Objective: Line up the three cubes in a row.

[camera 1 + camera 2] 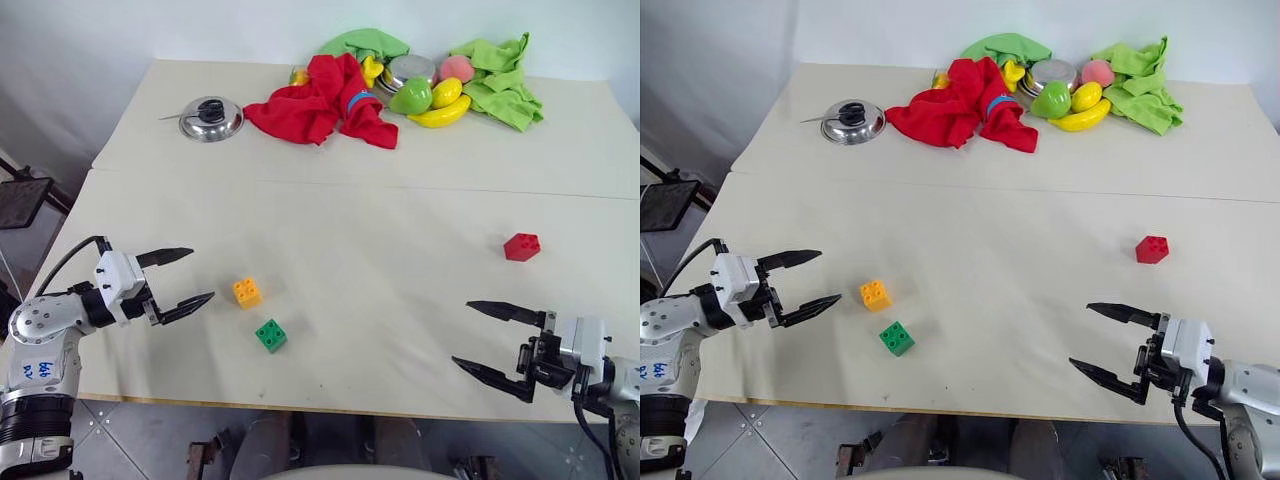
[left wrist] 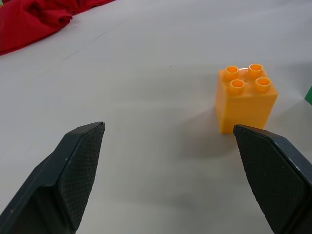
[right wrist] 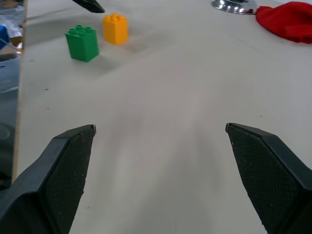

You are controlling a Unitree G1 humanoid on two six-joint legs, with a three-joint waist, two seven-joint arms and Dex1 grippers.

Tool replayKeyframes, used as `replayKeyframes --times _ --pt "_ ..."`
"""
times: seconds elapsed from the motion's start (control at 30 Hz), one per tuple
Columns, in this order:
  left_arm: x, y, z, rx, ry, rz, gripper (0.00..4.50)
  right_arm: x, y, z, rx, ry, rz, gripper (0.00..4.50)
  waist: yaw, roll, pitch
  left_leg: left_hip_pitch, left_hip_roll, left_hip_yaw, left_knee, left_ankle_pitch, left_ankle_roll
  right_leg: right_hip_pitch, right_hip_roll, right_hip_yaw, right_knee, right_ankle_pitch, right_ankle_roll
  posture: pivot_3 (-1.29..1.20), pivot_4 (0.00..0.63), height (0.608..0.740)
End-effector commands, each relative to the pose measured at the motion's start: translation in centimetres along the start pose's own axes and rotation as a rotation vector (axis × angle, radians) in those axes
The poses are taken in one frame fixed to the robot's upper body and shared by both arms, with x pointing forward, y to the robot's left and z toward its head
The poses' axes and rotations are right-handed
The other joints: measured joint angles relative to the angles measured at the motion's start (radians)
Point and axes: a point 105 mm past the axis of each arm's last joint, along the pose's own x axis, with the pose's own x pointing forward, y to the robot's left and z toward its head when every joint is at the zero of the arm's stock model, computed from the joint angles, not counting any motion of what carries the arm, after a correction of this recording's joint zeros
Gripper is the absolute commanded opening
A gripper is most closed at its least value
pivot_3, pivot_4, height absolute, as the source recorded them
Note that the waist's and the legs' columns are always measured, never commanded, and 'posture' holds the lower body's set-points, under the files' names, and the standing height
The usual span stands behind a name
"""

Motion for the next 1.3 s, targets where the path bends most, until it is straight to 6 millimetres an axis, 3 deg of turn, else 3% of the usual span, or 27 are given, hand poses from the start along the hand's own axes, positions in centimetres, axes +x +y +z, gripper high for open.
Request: replayKeyframes --times 0.03,0.13,0.23,0.33,0.43,0.57,0.7,0.87,1.07,1.3 --pt "-0.2 0.1 0.5 0.000 0.003 -0.009 4.49 0.1 -0.2 0.7 -0.037 -0.032 -0.022 4.50 0.001 0.000 0.000 0.000 0.000 0.000 0.000 0.000 0.000 0.000 0.000 0.000 0.000 0.000 0.000 0.00 0.150 0.740" --pt "0.1 0.3 1.3 -0.049 -0.025 -0.012 4.49 -0.1 -1.0 1.2 -0.052 -0.061 -0.105 4.50 0.001 0.000 0.000 0.000 0.000 0.000 0.000 0.000 0.000 0.000 0.000 0.000 0.000 0.000 0.000 0.00 0.150 0.740" --pt "1.3 0.8 5.2 -0.136 -0.177 -0.025 4.49 -1.5 -3.0 2.3 -0.017 -0.136 -0.328 4.50 0.007 0.000 0.000 0.000 0.000 -0.001 0.000 0.000 0.000 0.000 0.000 0.000 0.001 0.000 0.000 0.00 0.150 0.740" --pt "3.2 -1.4 7.1 -0.063 -0.172 -0.158 4.49 -4.5 -4.4 2.8 -0.002 -0.168 -0.567 4.50 0.022 0.000 0.000 -0.001 0.000 -0.002 0.001 0.000 0.000 0.000 0.000 0.001 0.001 0.000 0.000 0.00 0.150 0.740" --pt "5.2 -3.5 8.7 -0.081 -0.238 -0.242 4.49 -7.7 -4.9 2.0 -0.010 -0.158 -0.801 4.50 0.025 0.002 -0.001 0.000 -0.002 -0.002 0.000 0.000 -0.001 0.000 0.000 0.001 0.001 0.000 0.000 0.00 0.150 0.740" --pt "7.1 -5.5 9.3 -0.115 -0.263 -0.382 4.49 -11.4 -4.5 -1.1 0.053 -0.065 -1.088 4.50 0.025 0.002 -0.001 0.000 -0.001 -0.001 -0.001 0.000 -0.001 0.000 0.001 0.002 0.000 0.000 -0.001 0.00 0.150 0.740" --pt "8.0 -5.2 9.8 -0.102 -0.282 -0.417 4.49 -10.7 -4.3 -1.7 0.056 -0.018 -1.091 4.50 0.012 0.004 0.000 0.001 -0.001 0.001 0.000 0.001 -0.001 0.000 0.001 0.004 0.001 0.000 -0.001 0.00 0.150 0.740" --pt "8.4 -5.3 9.4 -0.081 -0.274 -0.432 4.49 -8.9 -7.7 -0.9 0.109 0.056 -1.064 4.50 -0.014 0.006 0.000 0.004 0.002 0.006 0.000 0.001 -0.001 -0.001 0.003 0.009 0.003 0.000 -0.001 0.00 0.150 0.740" --pt "8.7 -5.6 9.4 -0.084 -0.285 -0.405 4.49 -7.0 -12.8 0.2 0.306 0.110 -1.058 4.50 -0.001 0.006 0.000 0.001 0.003 0.006 0.001 0.002 -0.002 -0.003 0.004 0.008 0.003 0.000 -0.001 0.00 0.150 0.740" --pt "8.7 -5.5 9.3 -0.094 -0.285 -0.393 4.49 -4.5 -15.6 -0.7 0.441 0.247 -0.984 4.50 0.008 0.006 0.000 -0.002 0.003 0.003 0.002 0.001 -0.001 -0.002 0.003 0.004 0.002 0.000 -0.001 0.00 0.150 0.740"
